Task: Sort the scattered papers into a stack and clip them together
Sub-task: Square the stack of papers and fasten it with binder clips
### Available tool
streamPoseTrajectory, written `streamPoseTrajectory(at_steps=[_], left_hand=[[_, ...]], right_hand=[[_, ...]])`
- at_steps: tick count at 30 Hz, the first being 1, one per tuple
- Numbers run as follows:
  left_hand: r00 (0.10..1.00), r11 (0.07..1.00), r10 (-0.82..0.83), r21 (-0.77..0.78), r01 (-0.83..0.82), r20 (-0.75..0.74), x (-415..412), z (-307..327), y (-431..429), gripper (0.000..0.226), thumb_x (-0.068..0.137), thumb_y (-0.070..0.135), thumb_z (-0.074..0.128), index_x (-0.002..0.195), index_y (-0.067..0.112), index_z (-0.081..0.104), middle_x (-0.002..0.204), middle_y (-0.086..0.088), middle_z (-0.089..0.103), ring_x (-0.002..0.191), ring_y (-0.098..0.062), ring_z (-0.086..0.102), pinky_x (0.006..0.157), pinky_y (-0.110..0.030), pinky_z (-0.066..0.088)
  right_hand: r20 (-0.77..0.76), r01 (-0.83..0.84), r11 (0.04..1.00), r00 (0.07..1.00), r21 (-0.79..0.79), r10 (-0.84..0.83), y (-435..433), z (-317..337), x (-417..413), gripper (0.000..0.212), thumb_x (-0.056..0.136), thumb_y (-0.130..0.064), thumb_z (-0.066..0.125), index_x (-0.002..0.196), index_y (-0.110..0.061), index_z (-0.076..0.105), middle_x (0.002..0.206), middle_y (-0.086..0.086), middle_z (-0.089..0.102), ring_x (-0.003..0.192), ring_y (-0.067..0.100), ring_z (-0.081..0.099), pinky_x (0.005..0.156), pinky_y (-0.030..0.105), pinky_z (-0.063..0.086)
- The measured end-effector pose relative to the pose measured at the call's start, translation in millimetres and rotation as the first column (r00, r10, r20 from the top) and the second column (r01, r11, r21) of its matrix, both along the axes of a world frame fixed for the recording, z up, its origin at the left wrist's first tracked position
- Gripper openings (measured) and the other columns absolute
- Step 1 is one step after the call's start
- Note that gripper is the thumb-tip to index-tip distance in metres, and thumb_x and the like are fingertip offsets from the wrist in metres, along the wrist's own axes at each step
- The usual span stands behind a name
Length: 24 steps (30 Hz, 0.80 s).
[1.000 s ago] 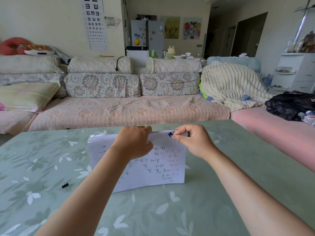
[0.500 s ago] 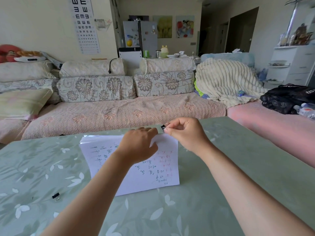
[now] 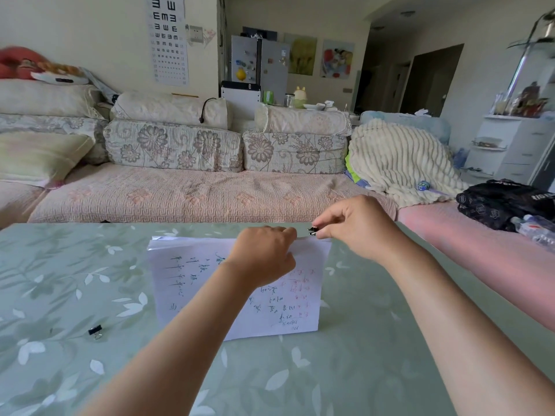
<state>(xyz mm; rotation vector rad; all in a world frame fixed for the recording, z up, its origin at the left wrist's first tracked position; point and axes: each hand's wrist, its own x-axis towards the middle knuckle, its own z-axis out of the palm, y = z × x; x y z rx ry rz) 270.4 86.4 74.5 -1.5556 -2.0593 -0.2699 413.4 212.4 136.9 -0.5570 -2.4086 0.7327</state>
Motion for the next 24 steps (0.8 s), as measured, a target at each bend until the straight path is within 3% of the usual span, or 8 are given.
streamPoseTrajectory(at_steps=[7,13,17,19,21,24], left_hand=[[0.999,1.000,0.019,-0.006,-0.019,0.026,1,2,-1,0.021,0.087,0.031,0.049,0.101,0.017,0.054,0.090,0.002,0.063,0.082,-0.025,0.061,0.058,-0.027,0.031],[1.000,1.000,0.010,0.006,-0.011,0.015,2,3,-2,0.019,0.086,0.029,0.048,0.099,0.017,0.053,0.091,0.001,0.064,0.081,-0.026,0.061,0.055,-0.028,0.027],[1.000,0.999,-0.018,0.033,0.017,0.008,3,1,-3,0.025,0.085,0.027,0.049,0.105,0.017,0.058,0.089,0.000,0.064,0.079,-0.027,0.061,0.047,-0.027,0.015],[0.999,0.999,-0.027,0.041,0.026,0.022,4,1,-3,0.025,0.085,0.025,0.049,0.107,0.018,0.058,0.090,0.000,0.065,0.080,-0.027,0.062,0.050,-0.028,0.019],[0.999,0.999,-0.021,0.044,0.020,0.035,2,1,-4,0.026,0.085,0.026,0.048,0.108,0.018,0.057,0.092,0.000,0.065,0.083,-0.027,0.062,0.056,-0.028,0.027],[0.999,0.999,-0.016,0.041,0.014,0.051,-2,3,-7,0.026,0.086,0.030,0.048,0.109,0.020,0.056,0.095,0.001,0.065,0.087,-0.025,0.062,0.061,-0.028,0.030]], right_hand=[[0.208,-0.022,0.968,0.978,0.250,-0.032,-16,5,-10,0.013,0.079,-0.011,0.080,0.089,-0.018,0.082,0.081,-0.004,0.075,0.072,0.010,0.065,0.060,0.010,0.040],[0.289,-0.017,0.922,0.952,0.387,-0.104,-21,10,-21,0.013,0.081,-0.012,0.078,0.092,-0.019,0.081,0.085,0.005,0.074,0.079,0.020,0.068,0.074,0.026,0.052],[0.346,-0.054,0.901,0.932,0.430,-0.109,-22,11,-30,0.014,0.077,-0.016,0.080,0.087,-0.026,0.080,0.077,0.002,0.072,0.072,0.020,0.065,0.070,0.030,0.054],[0.370,-0.076,0.888,0.922,0.453,-0.110,-20,12,-32,0.016,0.076,-0.019,0.080,0.088,-0.029,0.080,0.075,-0.002,0.071,0.072,0.019,0.065,0.068,0.029,0.052],[0.360,-0.093,0.899,0.930,0.429,-0.076,-18,10,-31,0.018,0.078,-0.018,0.078,0.093,-0.029,0.079,0.078,-0.005,0.072,0.076,0.015,0.065,0.071,0.026,0.051],[0.272,-0.093,0.979,0.961,0.183,0.041,-11,2,-23,0.027,0.083,-0.018,0.076,0.107,-0.030,0.075,0.083,-0.011,0.073,0.081,0.003,0.065,0.078,0.021,0.047]])
